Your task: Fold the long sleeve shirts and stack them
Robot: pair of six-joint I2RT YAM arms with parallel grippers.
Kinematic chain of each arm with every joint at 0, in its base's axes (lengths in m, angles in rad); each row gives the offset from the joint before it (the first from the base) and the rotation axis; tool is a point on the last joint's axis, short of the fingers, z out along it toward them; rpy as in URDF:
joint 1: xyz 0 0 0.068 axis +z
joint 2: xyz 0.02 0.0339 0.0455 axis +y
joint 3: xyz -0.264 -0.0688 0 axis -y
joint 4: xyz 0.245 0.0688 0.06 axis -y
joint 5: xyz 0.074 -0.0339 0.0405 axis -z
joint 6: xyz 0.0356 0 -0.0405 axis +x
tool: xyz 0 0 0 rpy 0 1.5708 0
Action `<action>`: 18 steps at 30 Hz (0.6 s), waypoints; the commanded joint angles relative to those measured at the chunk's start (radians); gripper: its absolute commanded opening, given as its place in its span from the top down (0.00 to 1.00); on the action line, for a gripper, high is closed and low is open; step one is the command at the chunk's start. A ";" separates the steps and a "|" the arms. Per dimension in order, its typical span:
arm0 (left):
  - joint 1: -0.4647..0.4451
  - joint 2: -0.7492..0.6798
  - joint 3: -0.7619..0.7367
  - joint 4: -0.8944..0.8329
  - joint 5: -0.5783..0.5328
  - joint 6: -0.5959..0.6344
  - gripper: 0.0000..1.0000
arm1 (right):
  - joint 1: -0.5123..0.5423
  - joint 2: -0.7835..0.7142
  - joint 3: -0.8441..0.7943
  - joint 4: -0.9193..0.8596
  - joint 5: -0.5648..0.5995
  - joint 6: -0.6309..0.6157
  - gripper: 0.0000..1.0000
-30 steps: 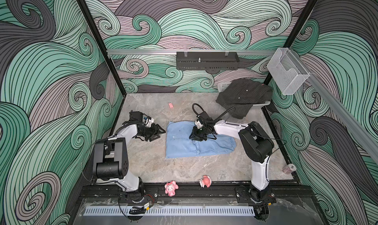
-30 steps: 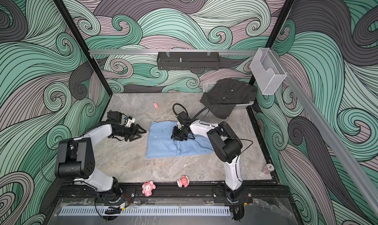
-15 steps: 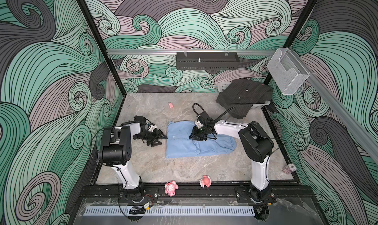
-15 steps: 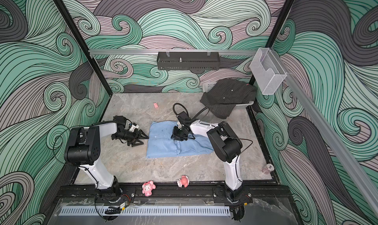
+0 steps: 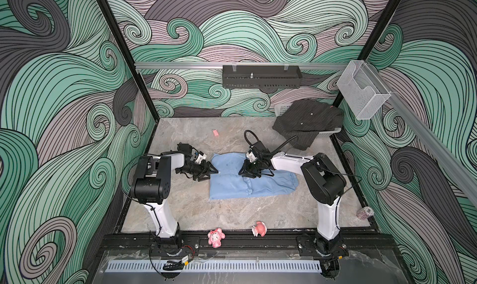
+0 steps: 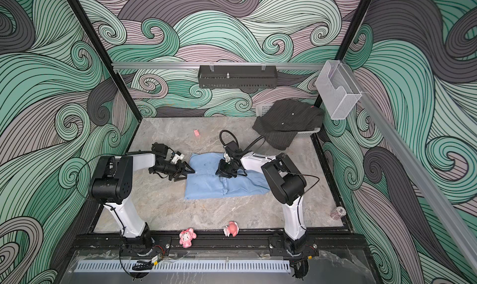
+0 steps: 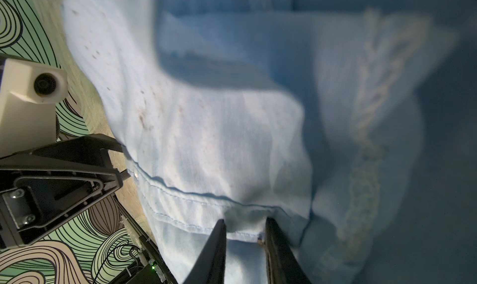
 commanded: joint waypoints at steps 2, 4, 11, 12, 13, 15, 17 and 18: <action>-0.029 0.064 -0.010 0.018 -0.137 0.001 0.42 | 0.001 0.068 -0.063 -0.092 0.076 0.010 0.71; -0.043 0.077 -0.008 0.026 -0.141 -0.008 0.45 | 0.003 0.070 -0.063 -0.089 0.073 0.012 0.71; -0.065 0.065 -0.006 0.034 -0.131 -0.016 0.65 | 0.005 0.068 -0.071 -0.080 0.061 0.023 0.71; -0.065 0.049 -0.008 0.032 -0.130 -0.016 0.70 | 0.005 0.066 -0.073 -0.075 0.057 0.027 0.71; -0.065 0.026 -0.012 0.032 -0.124 -0.017 0.75 | 0.008 0.066 -0.073 -0.071 0.053 0.032 0.71; -0.065 -0.020 -0.019 0.032 -0.094 -0.020 0.85 | 0.013 0.065 -0.067 -0.070 0.049 0.037 0.71; -0.065 -0.059 -0.001 -0.017 -0.073 -0.019 0.96 | 0.022 0.061 -0.060 -0.071 0.049 0.045 0.71; -0.065 -0.080 0.010 -0.049 -0.060 -0.013 1.00 | 0.026 0.062 -0.054 -0.072 0.048 0.052 0.71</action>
